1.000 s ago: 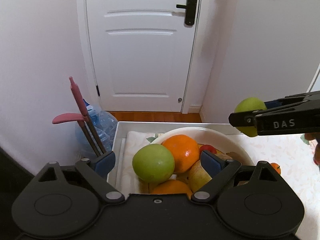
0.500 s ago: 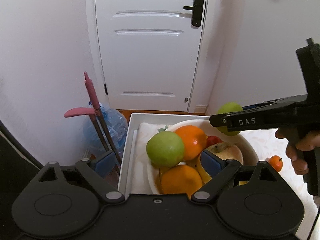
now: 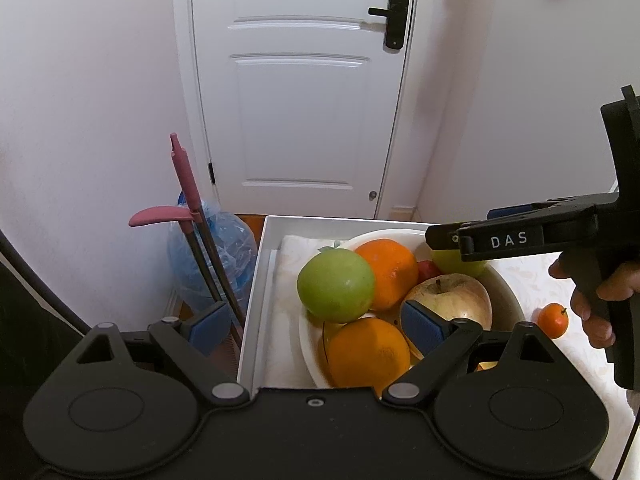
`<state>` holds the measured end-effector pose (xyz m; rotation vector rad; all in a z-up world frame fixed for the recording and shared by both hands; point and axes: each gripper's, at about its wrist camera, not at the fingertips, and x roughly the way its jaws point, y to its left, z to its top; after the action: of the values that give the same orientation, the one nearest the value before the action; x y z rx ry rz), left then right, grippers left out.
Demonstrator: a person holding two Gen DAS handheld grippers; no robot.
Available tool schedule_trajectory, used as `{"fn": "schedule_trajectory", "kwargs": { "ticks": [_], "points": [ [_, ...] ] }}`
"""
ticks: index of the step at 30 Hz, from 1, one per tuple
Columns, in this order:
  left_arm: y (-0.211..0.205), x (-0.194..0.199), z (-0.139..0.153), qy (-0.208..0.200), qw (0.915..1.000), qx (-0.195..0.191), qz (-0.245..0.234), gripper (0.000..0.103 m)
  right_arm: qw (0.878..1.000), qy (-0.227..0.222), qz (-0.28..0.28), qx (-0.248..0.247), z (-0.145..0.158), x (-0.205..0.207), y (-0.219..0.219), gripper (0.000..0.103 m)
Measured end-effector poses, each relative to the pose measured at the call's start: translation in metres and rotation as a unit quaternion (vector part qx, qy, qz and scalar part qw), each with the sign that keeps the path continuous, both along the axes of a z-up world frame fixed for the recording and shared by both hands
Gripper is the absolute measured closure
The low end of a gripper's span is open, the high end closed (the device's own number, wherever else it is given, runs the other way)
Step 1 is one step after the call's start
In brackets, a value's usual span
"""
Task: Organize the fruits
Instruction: 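Open the left tool over the bowl while the right tool releases its green apple there, then move the left tool toward the last tangerine while the right tool approaches the red tomato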
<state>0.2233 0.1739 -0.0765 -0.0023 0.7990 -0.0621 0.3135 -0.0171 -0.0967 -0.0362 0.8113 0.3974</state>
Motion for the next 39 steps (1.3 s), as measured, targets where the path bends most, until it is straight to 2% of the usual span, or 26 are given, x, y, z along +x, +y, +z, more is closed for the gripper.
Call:
{"fn": "schedule_trajectory", "kwargs": {
  "ticks": [11,18,22,30,33,39],
  "points": [
    [-0.006,-0.009,0.013,-0.010,0.9999,0.007,0.000,0.009,1.000,-0.019,-0.012,-0.003,0.030,-0.025,-0.008,0.001],
    [-0.014,-0.022,0.034,-0.024,0.9997,0.000,0.000,0.009,0.999,-0.037,-0.029,-0.010,0.062,-0.053,-0.023,0.001],
    [-0.026,-0.034,0.048,-0.032,0.9994,0.008,-0.001,0.009,0.998,-0.045,-0.043,-0.010,0.084,-0.075,-0.036,0.001],
    [-0.060,-0.070,0.068,-0.042,0.9987,0.022,0.016,0.006,0.996,-0.050,-0.074,-0.004,0.116,-0.139,-0.081,0.001],
    [-0.079,-0.085,0.073,-0.051,0.9980,0.033,0.018,0.001,0.995,-0.056,-0.086,-0.004,0.121,-0.162,-0.103,0.000],
    [-0.124,-0.112,0.077,-0.060,0.9969,0.047,0.016,0.000,0.993,-0.058,-0.100,-0.019,0.123,-0.197,-0.150,0.000]
  ]
}}
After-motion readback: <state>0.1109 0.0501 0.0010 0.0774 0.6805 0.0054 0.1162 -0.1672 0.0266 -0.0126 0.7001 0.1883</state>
